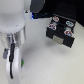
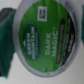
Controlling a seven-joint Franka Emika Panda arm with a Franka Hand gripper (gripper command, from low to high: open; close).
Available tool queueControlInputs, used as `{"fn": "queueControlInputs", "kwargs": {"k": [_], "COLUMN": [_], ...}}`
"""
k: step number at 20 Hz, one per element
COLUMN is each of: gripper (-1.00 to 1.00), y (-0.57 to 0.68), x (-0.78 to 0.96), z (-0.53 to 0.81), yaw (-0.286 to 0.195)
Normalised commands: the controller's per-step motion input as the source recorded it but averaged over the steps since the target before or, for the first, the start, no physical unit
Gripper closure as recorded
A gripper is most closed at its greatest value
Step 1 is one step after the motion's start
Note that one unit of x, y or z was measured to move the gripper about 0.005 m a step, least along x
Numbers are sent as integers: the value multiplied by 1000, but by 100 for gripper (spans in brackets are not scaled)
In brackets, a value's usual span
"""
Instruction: Open the kcup holder, insert the kcup into the holder, and close the kcup holder
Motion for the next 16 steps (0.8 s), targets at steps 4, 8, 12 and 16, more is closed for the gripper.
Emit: {"fn": "queueControlInputs", "kwargs": {"k": [4,8,12,16], "gripper": [100,100,100,100], "y": [101,218,353,475], "x": [62,58,37,43], "z": [377,679,855,861], "yaw": [-57,-43,-24,9]}}
